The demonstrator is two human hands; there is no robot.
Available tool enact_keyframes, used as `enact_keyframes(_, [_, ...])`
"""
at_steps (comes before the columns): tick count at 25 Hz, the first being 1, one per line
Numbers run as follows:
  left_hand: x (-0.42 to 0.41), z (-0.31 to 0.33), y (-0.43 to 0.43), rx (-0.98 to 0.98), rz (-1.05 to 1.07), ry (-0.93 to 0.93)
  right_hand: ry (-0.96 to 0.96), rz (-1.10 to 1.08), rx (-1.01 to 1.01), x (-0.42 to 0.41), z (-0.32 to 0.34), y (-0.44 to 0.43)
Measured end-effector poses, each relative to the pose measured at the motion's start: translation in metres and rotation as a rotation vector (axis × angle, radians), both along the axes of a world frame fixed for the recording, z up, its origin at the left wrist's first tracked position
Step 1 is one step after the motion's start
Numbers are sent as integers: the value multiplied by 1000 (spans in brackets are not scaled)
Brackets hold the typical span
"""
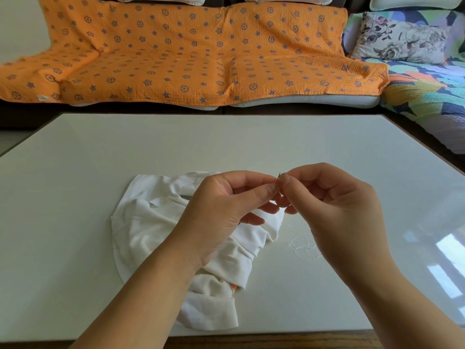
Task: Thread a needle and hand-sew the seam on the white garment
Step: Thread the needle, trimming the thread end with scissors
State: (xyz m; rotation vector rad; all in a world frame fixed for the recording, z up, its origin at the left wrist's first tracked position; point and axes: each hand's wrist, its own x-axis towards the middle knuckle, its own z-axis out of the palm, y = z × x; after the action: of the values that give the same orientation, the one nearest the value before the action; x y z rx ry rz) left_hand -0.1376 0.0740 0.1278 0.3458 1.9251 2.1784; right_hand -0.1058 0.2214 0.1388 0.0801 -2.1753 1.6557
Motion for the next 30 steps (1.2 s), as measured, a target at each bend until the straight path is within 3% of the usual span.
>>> enact_keyframes(30, [-1,0,-4,-34,56,-4,-34,161,-275,-7,-5,5])
